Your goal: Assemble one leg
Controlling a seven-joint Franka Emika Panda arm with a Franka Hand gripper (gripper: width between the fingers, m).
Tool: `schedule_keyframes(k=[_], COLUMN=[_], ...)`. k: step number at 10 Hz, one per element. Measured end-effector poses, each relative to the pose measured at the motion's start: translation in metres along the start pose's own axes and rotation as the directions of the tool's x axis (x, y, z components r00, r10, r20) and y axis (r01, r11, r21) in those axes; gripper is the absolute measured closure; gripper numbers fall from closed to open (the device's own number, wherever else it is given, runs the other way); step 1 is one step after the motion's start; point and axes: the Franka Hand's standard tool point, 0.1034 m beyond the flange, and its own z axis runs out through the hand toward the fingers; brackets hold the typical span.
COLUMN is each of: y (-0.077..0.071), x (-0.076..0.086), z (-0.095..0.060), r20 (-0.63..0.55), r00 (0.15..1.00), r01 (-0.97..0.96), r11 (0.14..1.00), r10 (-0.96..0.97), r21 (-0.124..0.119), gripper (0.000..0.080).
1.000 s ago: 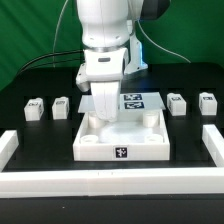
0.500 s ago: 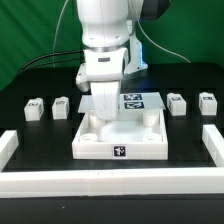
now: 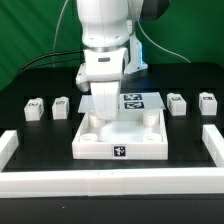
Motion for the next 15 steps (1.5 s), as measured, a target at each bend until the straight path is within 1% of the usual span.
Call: schedule_keyframes(k=[2,3,5,8,10,12,15], y=[0.009,0.016,0.033,0.052,0.06,0.072,0.076], x=[0.01,0.016,0.03,0.05,0.057,0.06,0.062], z=[-0.002,-0.002,-0.005,-0.008,-0.01,-0.012,-0.012], r20=[-0.002,-0.006,-0.014,-0.029,-0.035,-0.04,-0.044], r00=[1.0,1.0,1.0,0.998,0.998,0.997,0.998], r01=[0.015,0.018,0.024,0.046,0.056,0.057,0.042], r11=[1.0,1.0,0.999,0.997,0.996,0.995,0.995], r10=[-0.015,-0.018,-0.025,-0.048,-0.059,-0.06,-0.046], r21=[-0.011,-0.017,-0.036,-0.059,-0.068,-0.084,-0.088], gripper=[0.0735,0.0735,0.0735,0.0735,0.0735,0.0735,0.0736])
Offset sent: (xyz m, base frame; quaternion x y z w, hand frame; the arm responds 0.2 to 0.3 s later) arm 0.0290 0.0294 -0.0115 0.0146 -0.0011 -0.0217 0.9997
